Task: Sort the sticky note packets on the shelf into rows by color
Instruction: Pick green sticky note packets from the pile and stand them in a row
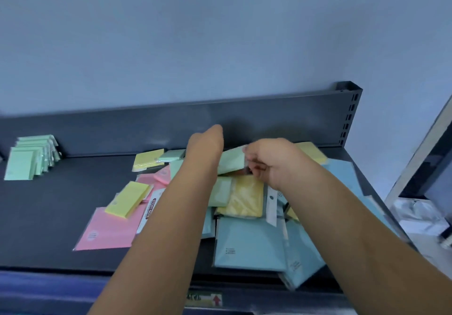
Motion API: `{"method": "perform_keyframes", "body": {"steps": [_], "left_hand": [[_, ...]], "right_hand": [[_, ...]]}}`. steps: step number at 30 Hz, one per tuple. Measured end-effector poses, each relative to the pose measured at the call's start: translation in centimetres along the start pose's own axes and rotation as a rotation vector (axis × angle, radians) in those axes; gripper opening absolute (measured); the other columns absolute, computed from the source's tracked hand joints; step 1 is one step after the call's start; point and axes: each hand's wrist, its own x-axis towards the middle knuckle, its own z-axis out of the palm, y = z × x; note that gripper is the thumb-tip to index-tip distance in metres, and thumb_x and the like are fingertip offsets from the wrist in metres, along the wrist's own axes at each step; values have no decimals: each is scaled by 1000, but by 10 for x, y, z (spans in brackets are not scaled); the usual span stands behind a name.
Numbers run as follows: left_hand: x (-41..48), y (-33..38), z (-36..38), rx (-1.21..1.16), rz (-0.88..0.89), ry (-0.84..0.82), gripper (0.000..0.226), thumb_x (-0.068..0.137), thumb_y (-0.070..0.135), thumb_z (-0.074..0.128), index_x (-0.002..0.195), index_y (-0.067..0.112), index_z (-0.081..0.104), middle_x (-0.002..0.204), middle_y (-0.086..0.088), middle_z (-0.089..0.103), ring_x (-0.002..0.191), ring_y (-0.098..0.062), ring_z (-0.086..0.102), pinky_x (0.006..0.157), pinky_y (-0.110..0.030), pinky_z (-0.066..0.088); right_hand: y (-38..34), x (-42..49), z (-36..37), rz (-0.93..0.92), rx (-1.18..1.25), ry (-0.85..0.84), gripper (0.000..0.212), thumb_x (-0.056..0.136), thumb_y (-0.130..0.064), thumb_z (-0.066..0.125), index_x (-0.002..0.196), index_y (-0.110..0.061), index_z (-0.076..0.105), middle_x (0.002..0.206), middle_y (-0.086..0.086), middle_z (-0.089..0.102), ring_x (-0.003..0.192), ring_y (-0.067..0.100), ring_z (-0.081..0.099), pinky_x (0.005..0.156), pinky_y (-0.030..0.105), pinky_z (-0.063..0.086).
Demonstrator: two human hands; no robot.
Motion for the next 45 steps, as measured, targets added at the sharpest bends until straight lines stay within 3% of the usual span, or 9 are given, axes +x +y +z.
{"method": "perform_keyframes", "body": {"steps": [4, 8, 13, 18, 25, 32, 36, 40, 45], "left_hand": [[8, -4, 9, -139, -21, 11, 37, 69, 25, 62, 100, 5, 63, 84, -10, 57, 71, -26, 48, 69, -35, 44], [15, -7, 7, -135, 86, -12, 14, 82, 3, 71, 73, 10, 62, 78, -14, 59, 69, -26, 54, 69, -38, 47], [14, -1, -11, -73, 208, -55, 9, 90, 6, 73, 93, 14, 70, 90, -20, 72, 72, -25, 62, 77, -54, 61], [18, -2, -38, -76, 264, -91, 3, 92, 12, 74, 94, 14, 74, 87, -9, 79, 67, -15, 72, 55, -21, 58], [23, 4, -80, -181, 399, -153, 7, 88, 12, 79, 92, 9, 75, 74, -7, 68, 63, -16, 60, 70, -34, 61], [43, -24, -166, -230, 532, -20, 6, 86, 6, 75, 90, 11, 77, 78, 2, 72, 68, -13, 64, 79, -41, 62], [51, -60, -228, -86, 643, 26, 16, 93, 13, 64, 103, 21, 74, 91, 11, 72, 81, -3, 65, 73, -18, 53], [62, -76, -266, -41, 658, -141, 16, 94, 17, 61, 106, 22, 70, 100, 3, 71, 85, -12, 68, 75, -30, 57], [85, -75, -284, -55, 616, -166, 21, 92, 29, 62, 112, 33, 65, 118, 6, 56, 98, -7, 63, 80, -21, 54]], "right_hand": [[3, 2, -1, -37, 7, 13, 22, 87, -9, 79, 75, -6, 60, 58, 7, 50, 49, 20, 53, 57, 32, 42], [-4, -4, -11, -143, -11, 51, 12, 86, -12, 80, 85, -14, 69, 76, 5, 61, 56, 15, 49, 55, 28, 42], [-18, -21, -20, -318, -152, -4, 18, 88, -15, 79, 74, -23, 71, 73, -7, 70, 57, 8, 57, 62, 25, 44], [-26, -35, -18, -357, -263, -20, 10, 88, -19, 78, 79, -14, 79, 74, 7, 72, 66, 19, 54, 75, 42, 54], [-22, -69, 26, -565, -264, 240, 16, 87, -23, 77, 78, -37, 76, 75, 9, 74, 70, 36, 71, 82, 57, 61], [8, -85, 141, -663, -344, 480, 30, 89, -28, 66, 80, 1, 68, 75, 26, 66, 53, 33, 47, 55, 43, 51], [26, -99, 223, -698, -321, 584, 12, 93, -26, 65, 93, -18, 74, 71, -7, 68, 67, 17, 62, 60, 29, 44], [36, -108, 282, -753, -258, 695, 19, 95, -25, 63, 111, -27, 73, 87, -17, 67, 82, 8, 61, 62, 8, 33], [19, -95, 312, -794, -187, 624, 31, 93, -14, 60, 112, -28, 80, 88, -24, 71, 85, 8, 68, 81, 30, 54]]}}
